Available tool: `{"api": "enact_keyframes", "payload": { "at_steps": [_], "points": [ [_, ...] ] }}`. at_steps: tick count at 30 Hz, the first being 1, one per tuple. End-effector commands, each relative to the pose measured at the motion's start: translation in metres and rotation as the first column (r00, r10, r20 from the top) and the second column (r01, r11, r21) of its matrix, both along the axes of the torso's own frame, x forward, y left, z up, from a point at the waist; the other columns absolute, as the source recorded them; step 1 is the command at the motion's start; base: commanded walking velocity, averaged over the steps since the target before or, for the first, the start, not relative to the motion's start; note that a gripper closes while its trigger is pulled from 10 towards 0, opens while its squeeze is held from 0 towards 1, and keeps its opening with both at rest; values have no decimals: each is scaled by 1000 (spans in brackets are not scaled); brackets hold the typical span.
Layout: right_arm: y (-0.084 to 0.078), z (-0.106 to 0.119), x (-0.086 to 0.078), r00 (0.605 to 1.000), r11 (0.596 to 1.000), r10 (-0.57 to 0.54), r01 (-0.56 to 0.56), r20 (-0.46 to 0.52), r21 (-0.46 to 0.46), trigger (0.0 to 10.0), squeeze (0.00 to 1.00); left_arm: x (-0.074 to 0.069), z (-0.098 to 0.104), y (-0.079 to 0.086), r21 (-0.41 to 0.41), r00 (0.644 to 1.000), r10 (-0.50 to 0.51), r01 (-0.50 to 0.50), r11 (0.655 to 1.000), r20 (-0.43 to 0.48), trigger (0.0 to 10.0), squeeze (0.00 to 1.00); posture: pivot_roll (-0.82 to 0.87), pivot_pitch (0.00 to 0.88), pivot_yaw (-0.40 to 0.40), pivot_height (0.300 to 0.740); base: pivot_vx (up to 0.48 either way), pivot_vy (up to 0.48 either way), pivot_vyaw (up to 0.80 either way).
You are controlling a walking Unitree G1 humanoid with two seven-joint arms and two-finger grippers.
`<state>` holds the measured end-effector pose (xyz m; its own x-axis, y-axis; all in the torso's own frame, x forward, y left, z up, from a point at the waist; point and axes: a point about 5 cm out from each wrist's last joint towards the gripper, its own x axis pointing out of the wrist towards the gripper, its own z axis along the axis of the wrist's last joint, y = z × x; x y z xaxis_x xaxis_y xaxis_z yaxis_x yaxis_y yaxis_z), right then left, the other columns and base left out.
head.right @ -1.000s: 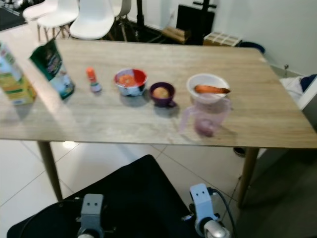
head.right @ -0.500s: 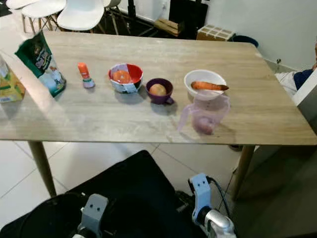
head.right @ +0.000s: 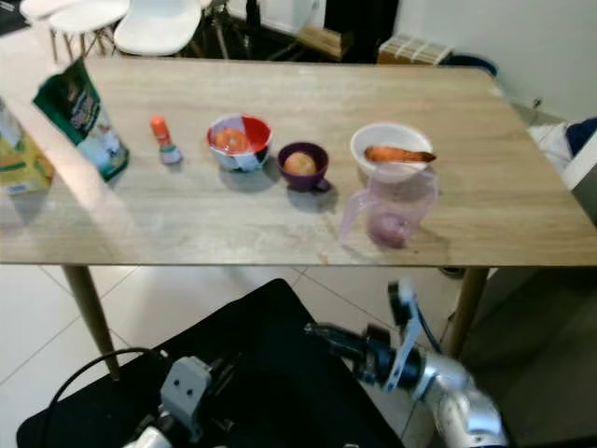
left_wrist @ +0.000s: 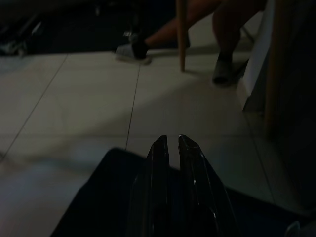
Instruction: Restocking fridge
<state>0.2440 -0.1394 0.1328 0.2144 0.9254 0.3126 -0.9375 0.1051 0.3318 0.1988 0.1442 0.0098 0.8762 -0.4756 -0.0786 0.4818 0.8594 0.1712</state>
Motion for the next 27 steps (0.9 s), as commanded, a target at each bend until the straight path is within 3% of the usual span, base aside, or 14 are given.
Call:
{"api": "enact_keyframes", "payload": {
  "at_steps": [1,6,7,9,18,19,20,22,23,25,27],
  "points": [
    [5,23,1,999,996,25,-28,33,90,10000,0,-1,3,0,-2,1000,-29,29,1000,-2,10000,0,-70,129,-3,740,0,0,0],
    [13,50,9,995,987,0,-16,97,161,10000,0,6,13,-3,-14,998,-47,48,999,30,10000,0,-69,127,-5,740,0,0,0],
    [18,54,13,994,988,-15,-2,111,152,10000,0,8,15,-3,-14,998,-47,48,999,38,10000,0,-69,127,-5,740,0,0,0],
    [40,55,16,988,1000,-22,19,152,21,10000,0,9,18,-5,-18,998,-50,51,999,41,10000,0,-66,126,-9,740,0,0,0],
    [61,58,18,986,995,-68,78,149,-57,10000,0,7,17,-8,-18,998,-60,60,998,23,10000,0,-66,127,-12,740,0,0,0],
    [69,57,24,978,986,-134,147,157,-74,10000,0,7,18,-9,-19,998,-63,63,998,20,10000,0,-65,127,-12,740,0,0,0],
    [69,57,24,978,986,-134,147,157,-74,10000,0,7,18,-9,-19,998,-63,63,998,20,10000,0,-65,127,-12,740,0,0,0],
    [77,57,31,969,975,-192,206,158,-81,10000,0,7,18,-9,-20,998,-66,66,998,18,10000,0,-67,127,-12,740,0,0,0],
    [93,58,45,924,931,-332,353,189,-96,10000,0,8,19,-11,-19,997,-72,73,997,16,10000,0,-67,128,-11,740,0,0,0],
    [97,58,48,912,917,-362,386,194,-102,10000,0,9,20,-11,-19,997,-73,74,997,16,10000,0,-66,128,-11,740,0,0,0],
    [102,55,61,868,867,-462,486,184,-114,10000,0,13,26,-12,-43,997,-68,70,997,30,10000,0,-67,128,-10,740,0,0,0]
  ]
}}
